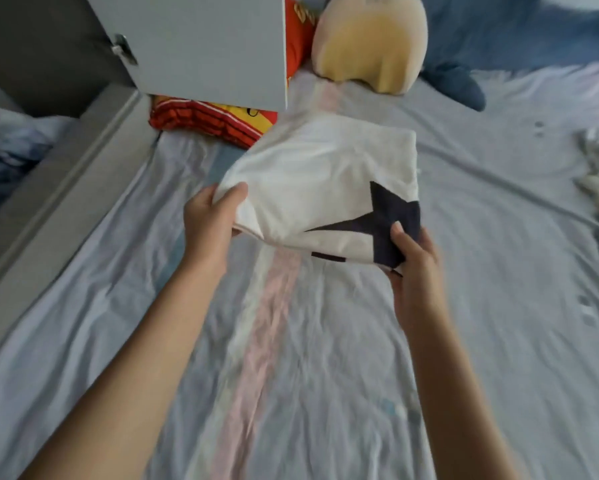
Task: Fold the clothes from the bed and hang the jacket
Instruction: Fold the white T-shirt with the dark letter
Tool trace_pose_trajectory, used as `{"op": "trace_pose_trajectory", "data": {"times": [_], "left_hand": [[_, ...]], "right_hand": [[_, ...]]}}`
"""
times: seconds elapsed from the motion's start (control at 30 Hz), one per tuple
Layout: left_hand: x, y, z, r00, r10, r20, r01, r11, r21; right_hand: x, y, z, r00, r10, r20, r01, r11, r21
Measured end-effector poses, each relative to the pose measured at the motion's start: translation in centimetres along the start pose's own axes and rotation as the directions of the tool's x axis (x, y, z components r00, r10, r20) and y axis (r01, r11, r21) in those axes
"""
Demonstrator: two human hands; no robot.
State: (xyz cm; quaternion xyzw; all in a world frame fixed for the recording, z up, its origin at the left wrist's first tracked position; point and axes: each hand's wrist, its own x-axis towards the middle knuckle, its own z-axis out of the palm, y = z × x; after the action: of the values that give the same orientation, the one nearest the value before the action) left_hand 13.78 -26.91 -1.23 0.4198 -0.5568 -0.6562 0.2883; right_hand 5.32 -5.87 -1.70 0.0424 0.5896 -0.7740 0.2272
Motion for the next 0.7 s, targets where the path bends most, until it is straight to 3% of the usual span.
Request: {"op": "trace_pose_trajectory", "data": {"times": [0.13, 0.27, 0.33, 0.43, 0.5, 0.57, 0.7], "left_hand": [[3.3, -8.4, -5.5, 0.989, -0.117, -0.093, 0.134, 0.968, 0.212], [5.2, -16.1, -11.1, 0.95, -0.257, -0.178, 0.304, 0.892, 0.334], [5.6, -18.4, -12.1, 0.956, -0.241, -0.169, 0.291, 0.86, 0.419], [5.3, -19.9, -12.9, 0.976, -0.085, -0.201, 0.177, 0.847, 0.5], [4.3, -19.5, -12.9, 0.978, 0.048, -0.201, 0.068, 0.845, 0.53], [2.6, -19.1, -13.6, 0.969, 0.138, -0.205, 0.003, 0.823, 0.568], [-1.3, -21.1, -16.3, 0.93, 0.185, -0.317, 0.036, 0.814, 0.58]], "right_hand": [[2.4, 8.5, 0.3, 0.98, 0.196, -0.047, -0.201, 0.941, -0.273], [3.8, 17.6, 0.7, 0.867, 0.498, -0.024, -0.406, 0.678, -0.613], [4.2, 19.6, 0.3, 0.852, 0.52, -0.054, -0.403, 0.587, -0.702], [4.7, 20.7, 0.1, 0.827, 0.554, -0.097, -0.453, 0.553, -0.699], [4.7, 20.3, -0.3, 0.75, 0.656, -0.086, -0.495, 0.47, -0.731], [4.0, 19.6, -0.6, 0.626, 0.779, -0.028, -0.469, 0.347, -0.813], [1.2, 18.6, -0.7, 0.387, 0.921, 0.044, -0.332, 0.184, -0.925]]}}
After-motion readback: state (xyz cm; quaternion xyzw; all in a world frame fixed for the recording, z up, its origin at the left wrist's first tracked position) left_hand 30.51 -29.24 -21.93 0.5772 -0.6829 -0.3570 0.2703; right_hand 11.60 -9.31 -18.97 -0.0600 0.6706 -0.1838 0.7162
